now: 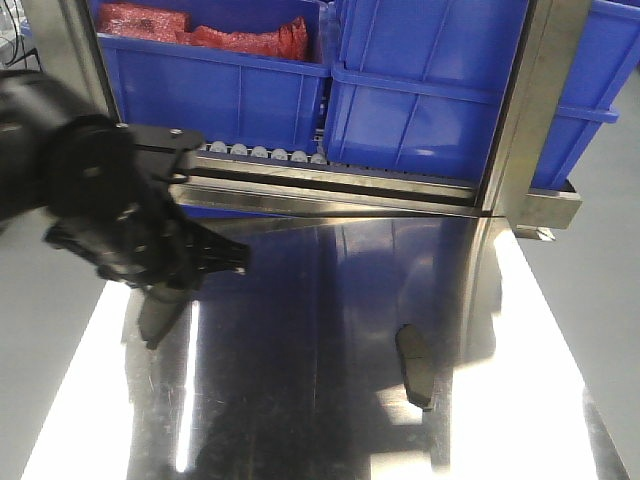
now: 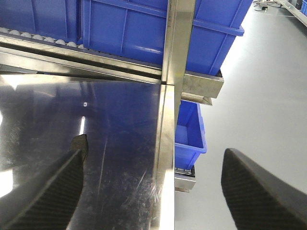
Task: Move and align brake pads A on conveyor
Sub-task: 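Lift the brake pad off the table with the left gripper, then lower the open right gripper over the remaining brake pad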
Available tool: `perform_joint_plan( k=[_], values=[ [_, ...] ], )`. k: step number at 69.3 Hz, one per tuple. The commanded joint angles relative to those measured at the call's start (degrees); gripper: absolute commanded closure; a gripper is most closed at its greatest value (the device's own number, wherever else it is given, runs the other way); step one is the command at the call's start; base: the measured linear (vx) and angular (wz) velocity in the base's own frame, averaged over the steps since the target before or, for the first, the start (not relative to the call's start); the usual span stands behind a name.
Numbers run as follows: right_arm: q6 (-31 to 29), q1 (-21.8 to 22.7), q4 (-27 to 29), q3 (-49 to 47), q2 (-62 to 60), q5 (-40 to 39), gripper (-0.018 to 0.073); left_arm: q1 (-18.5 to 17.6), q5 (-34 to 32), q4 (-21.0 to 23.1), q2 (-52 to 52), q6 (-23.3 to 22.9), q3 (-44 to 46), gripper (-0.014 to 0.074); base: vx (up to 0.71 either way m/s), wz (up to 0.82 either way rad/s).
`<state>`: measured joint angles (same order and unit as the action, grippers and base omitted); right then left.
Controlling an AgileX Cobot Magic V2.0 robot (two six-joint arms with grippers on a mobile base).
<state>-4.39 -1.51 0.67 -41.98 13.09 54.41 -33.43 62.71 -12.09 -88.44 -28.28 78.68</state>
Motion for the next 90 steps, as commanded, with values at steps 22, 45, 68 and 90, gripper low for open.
perform_joint_plan(
  k=[22, 45, 68, 90],
  values=[
    [-0.3, 0.19, -0.67, -1.15, 1.1, -3.94, -0.0003, 5.24, -6.39, -4.26, 28.91, -1.21, -17.9, 0.0603, 0.0, 0.0],
    [-0.3, 0.19, -0.67, -1.15, 1.1, -3.94, -0.0003, 13.12, -4.87, -6.34, 48.57, -0.57, -27.7, 0.0603, 0.0, 0.0],
    [-0.3, 0.19, -0.67, -1.15, 1.1, -3.94, -0.0003, 14.7, -3.4, -6.3, 58.7, 1.64, -32.82, 0.0603, 0.0, 0.0],
    [-0.3, 0.19, -0.67, -1.15, 1.1, -3.94, -0.0003, 14.7, -1.62, -6.24, 60.29, 6.89, -32.75, 0.0603, 0.0, 0.0]
  ],
)
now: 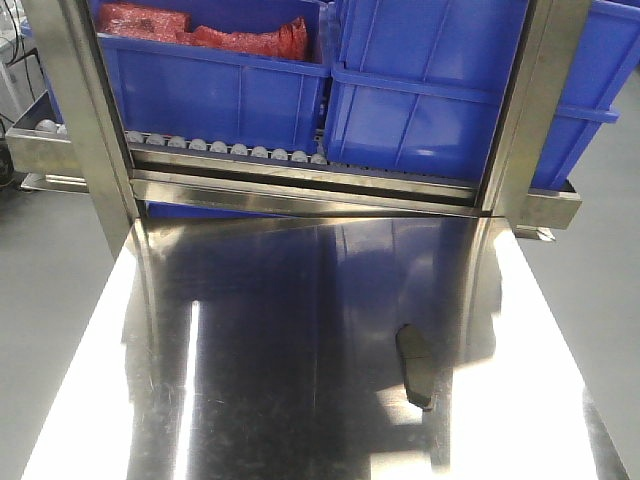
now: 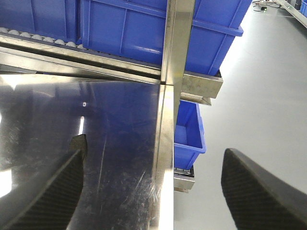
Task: Move and align brake pads A on conveyor
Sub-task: 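Lower the open right gripper over the remaining brake pad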
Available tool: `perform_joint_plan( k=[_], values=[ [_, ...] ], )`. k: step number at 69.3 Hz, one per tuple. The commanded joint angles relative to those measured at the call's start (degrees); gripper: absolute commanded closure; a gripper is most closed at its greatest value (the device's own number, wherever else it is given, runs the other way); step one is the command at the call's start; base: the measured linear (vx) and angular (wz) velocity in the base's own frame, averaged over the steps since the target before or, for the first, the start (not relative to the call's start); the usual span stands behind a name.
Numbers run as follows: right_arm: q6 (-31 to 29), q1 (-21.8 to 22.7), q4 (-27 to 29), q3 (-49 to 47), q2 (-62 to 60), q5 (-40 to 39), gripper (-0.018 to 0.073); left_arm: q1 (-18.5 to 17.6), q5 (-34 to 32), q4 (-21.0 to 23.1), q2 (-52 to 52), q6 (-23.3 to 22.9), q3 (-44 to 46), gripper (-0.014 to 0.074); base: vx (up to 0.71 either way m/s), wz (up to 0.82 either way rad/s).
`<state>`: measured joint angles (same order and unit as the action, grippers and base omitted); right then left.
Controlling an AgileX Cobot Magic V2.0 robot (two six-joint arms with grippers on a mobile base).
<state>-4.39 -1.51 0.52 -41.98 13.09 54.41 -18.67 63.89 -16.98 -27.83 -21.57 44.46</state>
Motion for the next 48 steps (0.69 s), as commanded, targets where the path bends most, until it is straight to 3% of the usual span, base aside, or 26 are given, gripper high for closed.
perform_joint_plan(
  k=[1, 48],
  values=[
    [-0.3, 0.19, -0.52, -1.15, 1.1, -3.94, -0.0003, -0.06, -2.73, -1.35, -0.32, 0.17, 1.46, 0.0603, 0.0, 0.0],
    [-0.24, 0.19, -0.52, -1.15, 1.1, -3.94, -0.0003, -0.06, -2.67, -1.35, -0.32, 0.17, 1.46, 0.0603, 0.0, 0.0]
  ],
)
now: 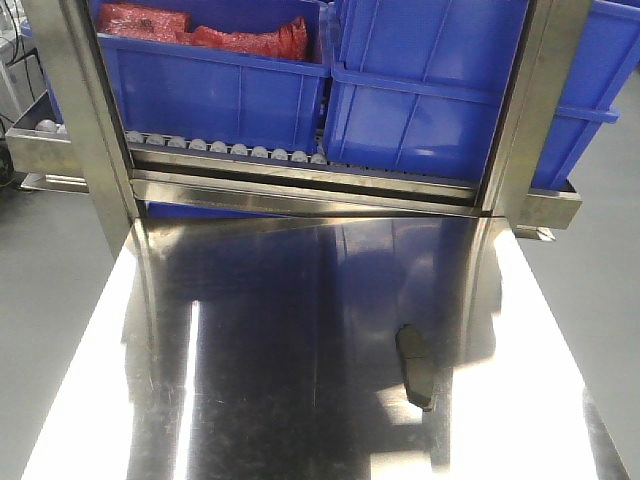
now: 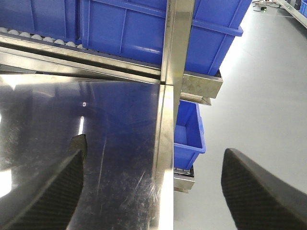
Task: Move and align brake pads A on conveyor
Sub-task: 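Lower the open right gripper over the remaining brake pad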
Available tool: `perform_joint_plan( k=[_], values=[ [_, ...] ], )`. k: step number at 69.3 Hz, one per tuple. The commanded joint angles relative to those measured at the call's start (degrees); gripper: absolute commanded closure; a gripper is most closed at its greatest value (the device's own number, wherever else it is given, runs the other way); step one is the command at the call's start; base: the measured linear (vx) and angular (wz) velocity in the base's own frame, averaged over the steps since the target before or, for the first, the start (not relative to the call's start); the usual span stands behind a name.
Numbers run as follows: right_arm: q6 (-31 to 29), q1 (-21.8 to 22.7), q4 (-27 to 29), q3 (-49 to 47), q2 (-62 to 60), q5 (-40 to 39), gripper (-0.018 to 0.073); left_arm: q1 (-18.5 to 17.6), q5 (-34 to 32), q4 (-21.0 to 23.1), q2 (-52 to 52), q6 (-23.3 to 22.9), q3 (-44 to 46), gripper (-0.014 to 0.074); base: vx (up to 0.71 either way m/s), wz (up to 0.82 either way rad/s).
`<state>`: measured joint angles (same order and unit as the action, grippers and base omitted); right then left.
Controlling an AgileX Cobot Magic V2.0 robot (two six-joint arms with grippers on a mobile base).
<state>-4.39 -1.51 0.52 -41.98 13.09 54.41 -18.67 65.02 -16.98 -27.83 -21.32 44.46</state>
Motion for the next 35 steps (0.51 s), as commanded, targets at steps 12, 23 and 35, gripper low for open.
perform_joint_plan(
  k=[12, 23, 35],
  values=[
    [-0.24, 0.19, -0.52, -1.15, 1.1, -5.62, -0.0003, -0.06, -3.81, -1.35, -0.32, -0.07, 1.46, 0.0603, 0.0, 0.0],
    [-0.24, 0.19, -0.52, -1.15, 1.1, -5.39, -0.0003, -0.06, -3.81, -1.35, -0.32, -0.07, 1.46, 0.0603, 0.0, 0.0],
    [1.81, 0.19, 0.16, -1.15, 1.53, -5.99, -0.0003, -0.06, -3.81, -1.35, -0.32, -0.07, 1.46, 0.0603, 0.0, 0.0]
  ],
)
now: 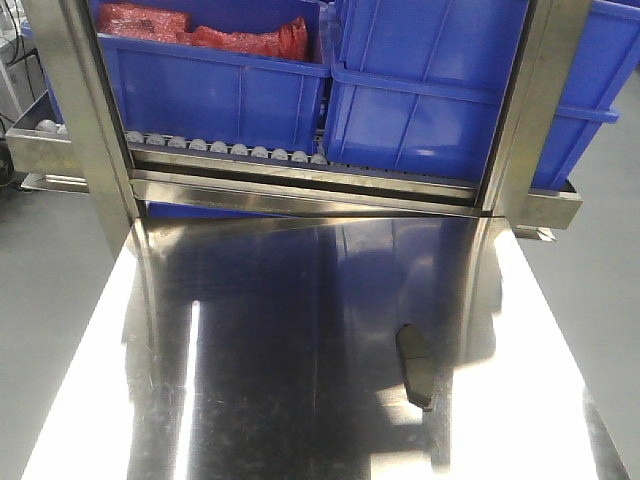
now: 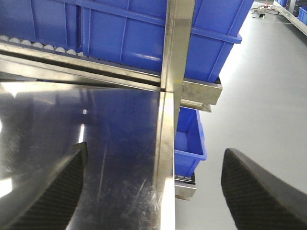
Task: Move and align brake pads A on conveyor
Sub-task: 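Lower the open right gripper over the remaining brake pad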
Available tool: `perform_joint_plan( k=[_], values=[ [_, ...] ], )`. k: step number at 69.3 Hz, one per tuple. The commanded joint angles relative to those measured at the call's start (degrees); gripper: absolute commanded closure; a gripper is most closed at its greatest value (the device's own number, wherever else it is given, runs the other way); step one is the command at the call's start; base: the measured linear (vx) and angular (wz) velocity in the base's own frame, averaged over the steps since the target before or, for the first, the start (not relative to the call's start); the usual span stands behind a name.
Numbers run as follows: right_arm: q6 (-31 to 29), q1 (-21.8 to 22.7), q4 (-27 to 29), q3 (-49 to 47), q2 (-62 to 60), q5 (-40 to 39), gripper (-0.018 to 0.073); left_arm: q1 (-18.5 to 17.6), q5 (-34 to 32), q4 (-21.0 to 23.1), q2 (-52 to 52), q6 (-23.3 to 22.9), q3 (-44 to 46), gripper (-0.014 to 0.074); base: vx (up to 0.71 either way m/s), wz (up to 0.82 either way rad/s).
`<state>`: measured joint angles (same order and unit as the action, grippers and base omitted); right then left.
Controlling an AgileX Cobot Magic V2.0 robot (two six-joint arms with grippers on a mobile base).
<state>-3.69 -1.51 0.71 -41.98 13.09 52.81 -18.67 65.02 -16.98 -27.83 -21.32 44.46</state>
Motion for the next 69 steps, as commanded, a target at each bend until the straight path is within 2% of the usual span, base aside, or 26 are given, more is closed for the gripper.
perform_joint_plan(
  k=[1, 11, 22, 34, 42, 69],
  values=[
    [1.23, 0.19, -0.02, -1.15, 1.78, -4.27, -0.0003, -0.06, -3.81, -1.35, -0.32, -0.07, 1.46, 0.0603, 0.0, 0.0],
    [3.69, 0.19, 0.23, -1.15, 8.43, -4.08, -0.0003, -0.06, -3.81, -1.35, -0.32, -0.07, 1.46, 0.0603, 0.0, 0.0],
    [3.69, 0.19, 0.54, -1.28, 18.64, -6.76, -0.0003, -0.06, -3.81, -1.35, -0.32, -0.07, 1.46, 0.0603, 0.0, 0.0],
    [3.69, 0.19, 5.54, -2.59, 31.93, -8.49, -0.0001, -0.06, -3.81, -1.35, -0.32, -0.07, 1.46, 0.0603, 0.0, 0.0],
    [1.07, 0.19, 8.33, -4.67, 40.81, -8.92, 0.0012, -0.06, -3.81, -1.35, -0.32, -0.07, 1.46, 0.0603, 0.0, 0.0],
    [0.37, -0.52, 9.56, -15.09, 62.93, -2.89, 0.0043, -0.06, -3.81, -1.35, -0.32, -0.07, 1.46, 0.0603, 0.0, 0.0]
  ],
)
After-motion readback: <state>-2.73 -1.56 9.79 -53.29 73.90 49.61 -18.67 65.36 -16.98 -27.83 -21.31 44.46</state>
